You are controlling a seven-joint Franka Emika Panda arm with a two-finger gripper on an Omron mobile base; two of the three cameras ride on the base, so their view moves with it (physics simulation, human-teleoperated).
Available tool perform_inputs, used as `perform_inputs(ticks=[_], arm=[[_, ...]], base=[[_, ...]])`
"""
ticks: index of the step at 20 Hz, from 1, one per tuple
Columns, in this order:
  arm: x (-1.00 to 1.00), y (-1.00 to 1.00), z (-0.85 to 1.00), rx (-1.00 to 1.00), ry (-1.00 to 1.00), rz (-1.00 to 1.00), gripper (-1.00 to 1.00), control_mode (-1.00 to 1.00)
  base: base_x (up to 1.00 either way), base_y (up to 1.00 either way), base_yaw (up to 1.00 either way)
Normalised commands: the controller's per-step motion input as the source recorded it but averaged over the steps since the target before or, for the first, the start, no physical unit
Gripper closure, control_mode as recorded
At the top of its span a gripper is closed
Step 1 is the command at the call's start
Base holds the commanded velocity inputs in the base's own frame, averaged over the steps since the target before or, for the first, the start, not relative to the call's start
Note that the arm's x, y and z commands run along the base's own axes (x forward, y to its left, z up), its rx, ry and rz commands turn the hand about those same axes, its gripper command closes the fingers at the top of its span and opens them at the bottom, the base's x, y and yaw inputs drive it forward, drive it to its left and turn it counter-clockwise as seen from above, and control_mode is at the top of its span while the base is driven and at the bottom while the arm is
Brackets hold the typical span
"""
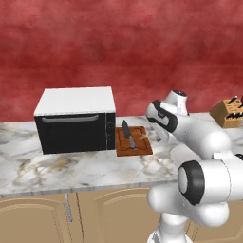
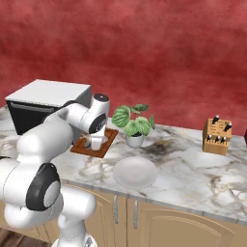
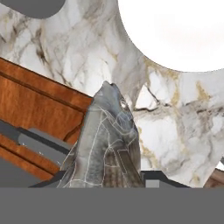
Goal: Pick up the knife from the drawer and place it on the cutting board. Then place the meat from the plate to the cutting board.
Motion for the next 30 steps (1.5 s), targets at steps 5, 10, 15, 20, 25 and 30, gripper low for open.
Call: perform_inputs(ticks=[5,10,15,20,25,30], arm=[[0.36,0.03,0.01,-0.02,0.00,0.06,1.00,-1.00],[0.29,0.01,-0.01,-0.02,0.00,0.02,1.00,-1.00],[0.30,0.03,-0.08,-0.03,0.00,0.04,1.00,-1.00],[0.23,0.09,-0.18,-0.05,0.00,0.05,1.00,-1.00],[0.09,0.14,-0.26,-0.05,0.00,0.07,1.00,-1.00],[0.06,0.13,-0.24,-0.04,0.00,0.06,1.00,-1.00]], base=[[0.00,0.00,0.00],[0.00,0.00,0.00],[0.00,0.00,0.00],[0.00,0.00,0.00],[0.00,0.00,0.00],[0.00,0.00,0.00]])
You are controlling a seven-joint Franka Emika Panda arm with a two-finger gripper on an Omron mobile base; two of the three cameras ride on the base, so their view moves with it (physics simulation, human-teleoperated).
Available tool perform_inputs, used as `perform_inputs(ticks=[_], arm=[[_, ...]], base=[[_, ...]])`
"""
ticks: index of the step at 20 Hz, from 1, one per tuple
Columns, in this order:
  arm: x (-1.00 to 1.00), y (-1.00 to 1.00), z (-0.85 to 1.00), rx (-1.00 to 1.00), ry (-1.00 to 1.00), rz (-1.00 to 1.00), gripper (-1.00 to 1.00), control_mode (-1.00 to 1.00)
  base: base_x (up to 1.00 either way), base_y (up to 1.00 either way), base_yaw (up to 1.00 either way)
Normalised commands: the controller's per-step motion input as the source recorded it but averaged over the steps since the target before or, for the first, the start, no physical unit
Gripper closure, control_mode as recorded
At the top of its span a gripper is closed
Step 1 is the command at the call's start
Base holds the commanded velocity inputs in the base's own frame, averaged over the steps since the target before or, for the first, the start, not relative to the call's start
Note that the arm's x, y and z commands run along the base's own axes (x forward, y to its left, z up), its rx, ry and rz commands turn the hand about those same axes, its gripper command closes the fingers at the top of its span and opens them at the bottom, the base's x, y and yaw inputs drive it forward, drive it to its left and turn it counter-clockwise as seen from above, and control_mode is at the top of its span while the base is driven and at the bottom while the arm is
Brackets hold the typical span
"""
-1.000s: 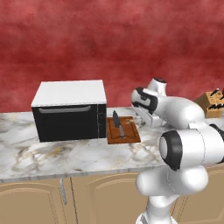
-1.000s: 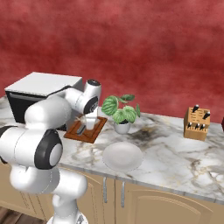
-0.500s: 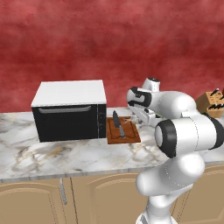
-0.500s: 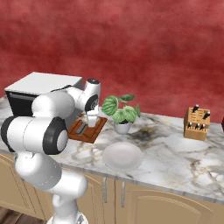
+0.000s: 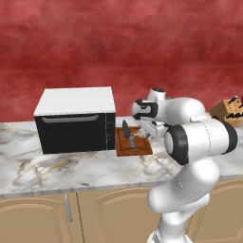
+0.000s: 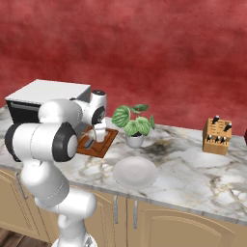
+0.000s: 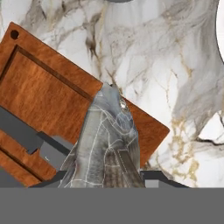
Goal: Pick up the knife from the drawer and place it on the cutting board. Then place the meat from the plate to the cutting board.
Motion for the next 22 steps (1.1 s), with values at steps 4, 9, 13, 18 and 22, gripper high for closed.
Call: perform_inputs(ticks=[4,9,13,18,22], arm=[[0.03,0.08,-0.20,-0.01,0.00,0.04,1.00,-1.00],[0.08,0.00,-0.16,0.00,0.00,0.01,1.00,-1.00],[0.12,0.00,-0.19,0.00,0.00,0.03,1.00,-1.00],[0.15,0.02,-0.23,0.00,0.01,0.01,1.00,-1.00],[0.16,0.01,-0.22,0.00,0.01,0.02,1.00,-1.00]], base=[[0.00,0.00,0.00],[0.00,0.00,0.00],[0.00,0.00,0.00],[0.00,0.00,0.00],[0.00,0.00,0.00]])
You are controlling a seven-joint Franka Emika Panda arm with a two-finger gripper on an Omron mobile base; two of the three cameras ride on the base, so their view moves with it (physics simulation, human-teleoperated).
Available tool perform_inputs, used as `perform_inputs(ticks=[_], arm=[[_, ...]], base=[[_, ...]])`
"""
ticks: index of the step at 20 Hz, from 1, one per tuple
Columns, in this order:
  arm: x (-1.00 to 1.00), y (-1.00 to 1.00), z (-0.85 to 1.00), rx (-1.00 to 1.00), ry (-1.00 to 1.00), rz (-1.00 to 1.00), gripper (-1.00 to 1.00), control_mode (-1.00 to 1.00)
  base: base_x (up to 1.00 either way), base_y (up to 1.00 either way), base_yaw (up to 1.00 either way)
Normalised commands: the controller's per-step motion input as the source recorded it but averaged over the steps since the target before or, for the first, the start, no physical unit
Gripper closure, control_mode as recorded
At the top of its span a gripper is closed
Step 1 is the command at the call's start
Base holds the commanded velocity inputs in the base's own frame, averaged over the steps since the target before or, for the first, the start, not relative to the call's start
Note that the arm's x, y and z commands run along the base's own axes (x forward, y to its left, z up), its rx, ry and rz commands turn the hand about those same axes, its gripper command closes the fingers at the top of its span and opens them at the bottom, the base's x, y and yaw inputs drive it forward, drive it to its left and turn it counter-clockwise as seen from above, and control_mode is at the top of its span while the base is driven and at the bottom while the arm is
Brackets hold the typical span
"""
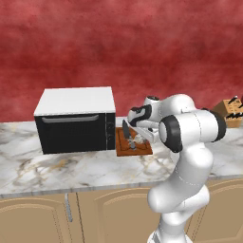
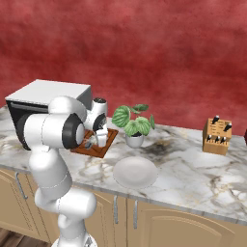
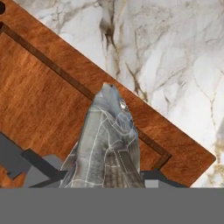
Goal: Pick up the knife from the drawer and place it on the cutting board. Then place the meat from the plate to the cutting board.
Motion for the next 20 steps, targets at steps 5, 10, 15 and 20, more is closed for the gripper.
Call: perform_inputs(ticks=[5,10,15,20], arm=[[0.14,0.05,-0.24,0.00,0.02,0.02,1.00,-1.00],[0.09,0.08,-0.24,-0.01,0.04,0.01,-1.00,-1.00],[0.00,0.00,-0.04,0.00,0.01,0.00,-1.00,-1.00],[-0.05,0.00,0.10,0.00,0.00,0.00,-1.00,-1.00]], base=[[0.00,0.00,0.00],[0.00,0.00,0.00],[0.00,0.00,0.00],[0.00,0.00,0.00]])
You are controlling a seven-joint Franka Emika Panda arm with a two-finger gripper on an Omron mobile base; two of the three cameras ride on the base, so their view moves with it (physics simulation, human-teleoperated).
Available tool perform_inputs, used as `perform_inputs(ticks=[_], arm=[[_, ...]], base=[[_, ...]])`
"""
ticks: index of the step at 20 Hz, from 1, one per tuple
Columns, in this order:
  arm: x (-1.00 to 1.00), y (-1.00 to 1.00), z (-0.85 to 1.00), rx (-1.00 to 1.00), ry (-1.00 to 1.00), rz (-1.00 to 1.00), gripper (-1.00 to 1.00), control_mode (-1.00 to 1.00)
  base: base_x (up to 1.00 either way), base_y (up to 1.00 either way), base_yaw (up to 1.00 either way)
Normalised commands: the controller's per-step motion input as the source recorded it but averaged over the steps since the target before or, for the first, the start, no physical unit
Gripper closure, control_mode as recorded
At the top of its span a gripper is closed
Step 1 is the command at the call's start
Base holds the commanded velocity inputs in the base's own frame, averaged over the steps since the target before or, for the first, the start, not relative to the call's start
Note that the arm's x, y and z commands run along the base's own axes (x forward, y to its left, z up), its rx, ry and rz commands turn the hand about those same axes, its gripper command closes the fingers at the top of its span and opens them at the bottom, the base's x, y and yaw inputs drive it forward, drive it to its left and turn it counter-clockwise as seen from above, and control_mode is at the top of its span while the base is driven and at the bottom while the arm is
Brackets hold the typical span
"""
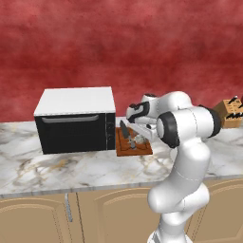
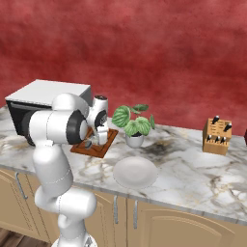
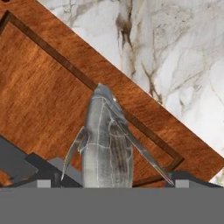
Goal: Pick up the knife from the drawer and place it on the cutting board. Then place the meat from the plate to the cutting board.
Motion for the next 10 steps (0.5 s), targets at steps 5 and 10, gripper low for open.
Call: perform_inputs(ticks=[5,10], arm=[[-0.16,0.00,0.22,0.00,-0.01,0.00,-1.00,-1.00],[-0.17,-0.02,0.31,0.00,-0.03,0.00,-1.00,-1.00]], base=[[0.00,0.00,0.00],[0.00,0.00,0.00]])
